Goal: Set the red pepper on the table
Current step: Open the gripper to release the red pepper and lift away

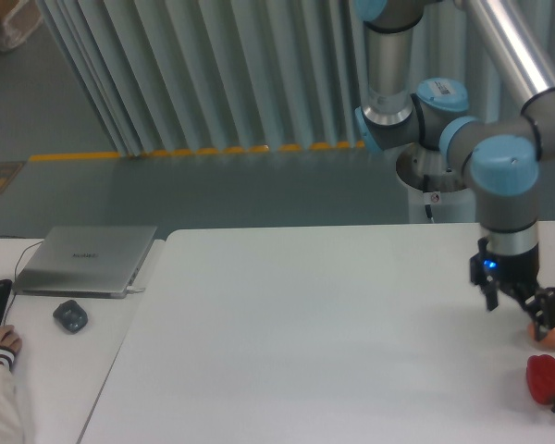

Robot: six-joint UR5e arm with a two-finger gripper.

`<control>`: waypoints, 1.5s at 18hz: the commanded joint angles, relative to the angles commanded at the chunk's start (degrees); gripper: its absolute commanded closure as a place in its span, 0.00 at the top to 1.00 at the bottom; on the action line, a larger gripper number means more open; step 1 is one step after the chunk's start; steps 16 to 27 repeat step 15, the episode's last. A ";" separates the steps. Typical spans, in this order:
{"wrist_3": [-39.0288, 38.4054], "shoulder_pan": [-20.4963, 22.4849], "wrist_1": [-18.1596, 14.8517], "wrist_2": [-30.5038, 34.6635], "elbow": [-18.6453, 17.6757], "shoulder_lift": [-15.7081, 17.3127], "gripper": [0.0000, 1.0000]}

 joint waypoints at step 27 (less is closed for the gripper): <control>24.47 6.60 -7.30 -0.89 2.99 0.36 1.00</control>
